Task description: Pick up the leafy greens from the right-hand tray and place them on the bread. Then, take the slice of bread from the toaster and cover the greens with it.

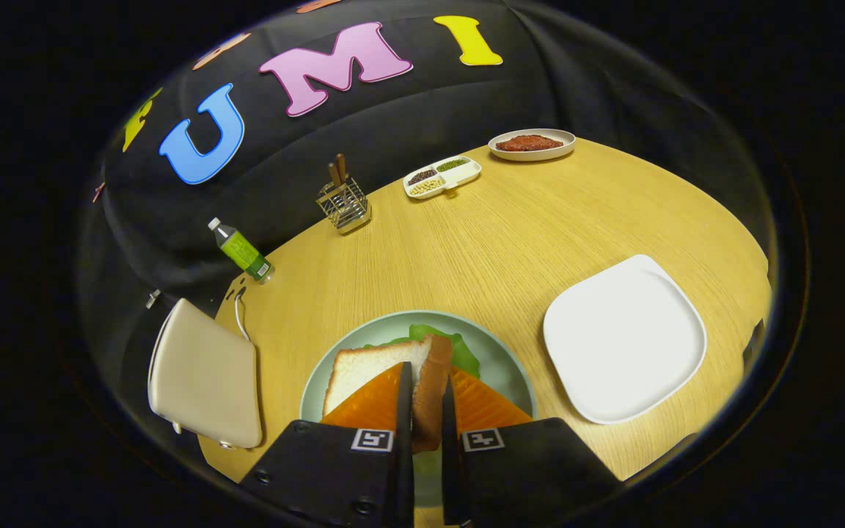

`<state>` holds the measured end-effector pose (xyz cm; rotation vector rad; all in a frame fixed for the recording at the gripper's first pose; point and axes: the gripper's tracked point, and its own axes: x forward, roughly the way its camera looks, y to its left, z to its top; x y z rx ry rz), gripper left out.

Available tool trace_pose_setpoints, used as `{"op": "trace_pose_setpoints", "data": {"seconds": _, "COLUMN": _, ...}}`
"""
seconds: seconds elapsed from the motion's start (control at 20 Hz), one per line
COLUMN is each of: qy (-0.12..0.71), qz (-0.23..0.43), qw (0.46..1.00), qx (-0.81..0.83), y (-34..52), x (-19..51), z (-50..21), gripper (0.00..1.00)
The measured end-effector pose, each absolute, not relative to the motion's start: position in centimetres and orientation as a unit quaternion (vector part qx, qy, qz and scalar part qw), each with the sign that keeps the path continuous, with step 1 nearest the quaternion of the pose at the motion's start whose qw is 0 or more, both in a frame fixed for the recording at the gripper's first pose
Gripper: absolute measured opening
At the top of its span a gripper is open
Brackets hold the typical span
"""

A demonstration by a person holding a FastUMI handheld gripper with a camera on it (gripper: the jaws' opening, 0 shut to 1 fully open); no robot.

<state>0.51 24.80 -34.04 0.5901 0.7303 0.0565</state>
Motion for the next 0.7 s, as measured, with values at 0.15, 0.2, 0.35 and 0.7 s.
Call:
{"op": "trace_pose_setpoints", "data": {"seconds": 0.15, "qy": 0.357, "qz": 0.013, "qw": 0.901, "qx": 0.246, "y": 24.0, "x": 0.2, "z": -34.8, "gripper": 0.39}}
{"op": "trace_pose_setpoints", "data": {"seconds": 0.2, "qy": 0.358, "qz": 0.003, "qw": 0.904, "qx": 0.233, "y": 23.4, "x": 0.1, "z": -35.1, "gripper": 0.46}}
{"op": "trace_pose_setpoints", "data": {"seconds": 0.35, "qy": 0.350, "qz": 0.001, "qw": 0.913, "qx": 0.210, "y": 23.2, "x": 0.1, "z": -35.1, "gripper": 0.62}}
{"op": "trace_pose_setpoints", "data": {"seconds": 0.7, "qy": 0.335, "qz": 0.007, "qw": 0.922, "qx": 0.192, "y": 23.2, "x": 0.4, "z": -33.8, "gripper": 0.87}}
